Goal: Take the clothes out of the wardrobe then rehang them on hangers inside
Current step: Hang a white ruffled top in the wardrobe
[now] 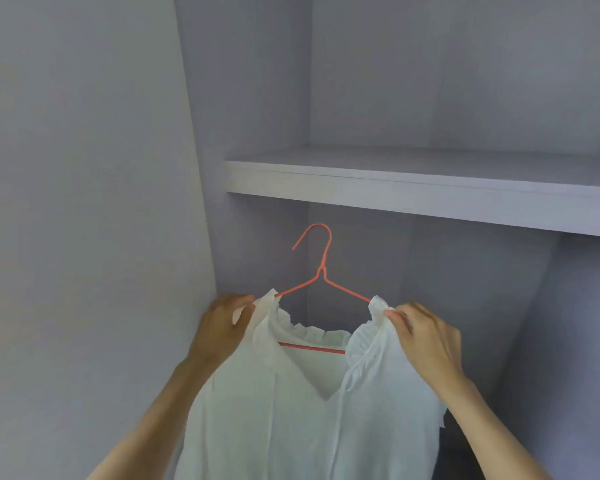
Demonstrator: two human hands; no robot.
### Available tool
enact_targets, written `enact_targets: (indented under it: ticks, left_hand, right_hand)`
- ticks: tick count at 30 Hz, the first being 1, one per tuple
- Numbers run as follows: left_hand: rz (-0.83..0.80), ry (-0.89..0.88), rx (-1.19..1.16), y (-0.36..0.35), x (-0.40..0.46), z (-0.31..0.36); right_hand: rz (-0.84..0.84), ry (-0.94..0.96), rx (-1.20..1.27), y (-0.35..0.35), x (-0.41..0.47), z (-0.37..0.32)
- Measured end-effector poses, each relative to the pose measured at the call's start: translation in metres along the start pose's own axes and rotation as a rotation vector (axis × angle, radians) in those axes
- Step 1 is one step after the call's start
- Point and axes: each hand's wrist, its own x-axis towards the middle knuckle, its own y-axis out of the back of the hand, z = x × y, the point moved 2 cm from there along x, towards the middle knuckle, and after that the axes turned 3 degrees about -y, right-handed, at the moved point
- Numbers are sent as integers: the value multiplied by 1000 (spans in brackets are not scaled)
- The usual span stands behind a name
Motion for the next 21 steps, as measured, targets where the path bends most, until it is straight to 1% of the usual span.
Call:
enact_targets:
  ticks: [2, 4, 6, 8, 10, 13, 15, 18, 21]
  left_hand:
    - [49, -97, 20, -3, 20, 0]
    - [118, -204, 31, 5, 40, 11]
    - [187, -306, 52, 18, 67, 29]
    - [217, -380, 76, 32, 95, 45]
    - [209, -432, 101, 40, 121, 58]
    - [173, -457, 164, 44, 157, 69]
    - [142, -460, 229, 41, 176, 68]
    - [177, -482, 314, 36, 195, 59]
    - [234, -515, 335, 37, 202, 50]
  right_hand:
    - [-48, -95, -119, -9, 9, -4]
    - [-133, -207, -215, -20, 18, -12]
    - [-194, -318, -200, -36, 29, -24]
    - [-228, -409, -121, -51, 43, -35]
    - [-276, -471, -16, -68, 59, -43]
    - [-337, -548, 169, -92, 83, -55]
    - [-347, -591, 274, -103, 96, -63]
    - [-322, -593, 438, -114, 114, -75]
    - [-316, -573, 541, -127, 135, -87]
